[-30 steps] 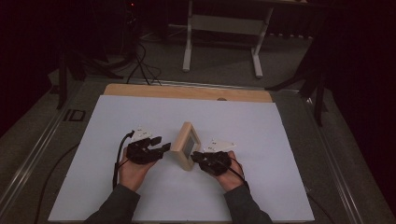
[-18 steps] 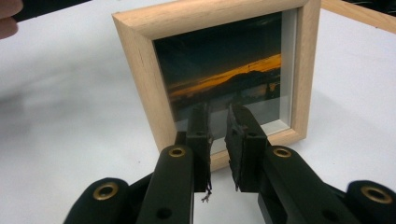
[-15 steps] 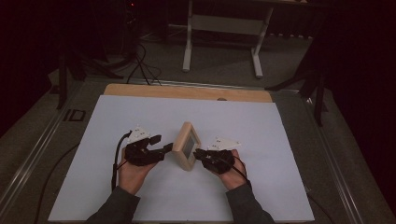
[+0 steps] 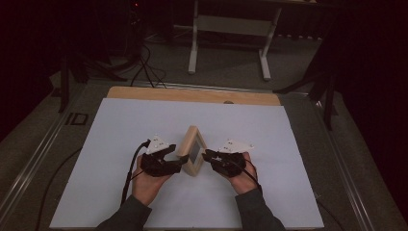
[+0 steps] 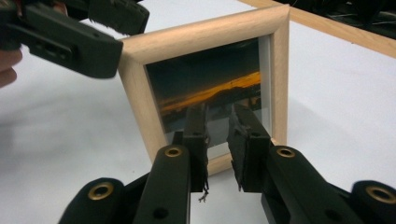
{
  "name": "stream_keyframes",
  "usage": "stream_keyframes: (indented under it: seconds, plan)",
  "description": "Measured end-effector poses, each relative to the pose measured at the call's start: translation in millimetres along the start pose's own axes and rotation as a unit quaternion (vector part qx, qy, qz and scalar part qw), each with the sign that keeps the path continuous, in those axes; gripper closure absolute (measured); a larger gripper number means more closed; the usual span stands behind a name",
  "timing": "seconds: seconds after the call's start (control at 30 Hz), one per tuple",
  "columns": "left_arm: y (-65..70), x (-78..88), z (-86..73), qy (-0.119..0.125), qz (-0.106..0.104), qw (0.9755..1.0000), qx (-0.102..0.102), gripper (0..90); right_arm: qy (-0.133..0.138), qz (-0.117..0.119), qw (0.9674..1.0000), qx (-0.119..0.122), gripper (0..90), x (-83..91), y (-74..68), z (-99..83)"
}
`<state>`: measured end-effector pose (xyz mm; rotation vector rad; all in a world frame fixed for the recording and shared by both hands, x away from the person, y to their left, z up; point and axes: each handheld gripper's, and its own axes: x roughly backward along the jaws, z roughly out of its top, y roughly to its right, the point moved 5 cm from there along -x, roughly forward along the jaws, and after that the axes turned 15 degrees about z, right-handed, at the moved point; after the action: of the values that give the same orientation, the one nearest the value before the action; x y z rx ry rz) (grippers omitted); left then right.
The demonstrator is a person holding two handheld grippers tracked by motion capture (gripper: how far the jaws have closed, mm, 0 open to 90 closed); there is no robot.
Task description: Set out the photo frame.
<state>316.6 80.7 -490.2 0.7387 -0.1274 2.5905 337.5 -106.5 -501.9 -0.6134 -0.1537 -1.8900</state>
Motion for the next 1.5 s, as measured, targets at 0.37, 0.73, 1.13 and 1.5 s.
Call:
stream_keyframes:
  seconds: [0.37,0.73,1.13,1.5]
  plan:
    - [6.3,-13.3,-4.9,-0.019,-0.010,0.9997,0.008,39.8,0.039,-0.015,0.9991,-0.004,67.3,13.8,4.0,8.9]
    - [9.1,-17.7,-5.4,-0.033,-0.004,0.9994,0.009,50.8,0.051,-0.020,0.9985,0.003,66.1,18.7,0.4,16.0]
    - [14.0,-17.6,-4.4,-0.034,-0.014,0.9993,0.005,55.5,0.066,-0.025,0.9975,0.006,66.1,25.6,-0.4,22.5]
    - [22.7,-15.4,-4.9,-0.027,-0.024,0.9989,-0.029,60.8,0.081,-0.035,0.9961,0.007,65.8,31.9,1.1,27.0]
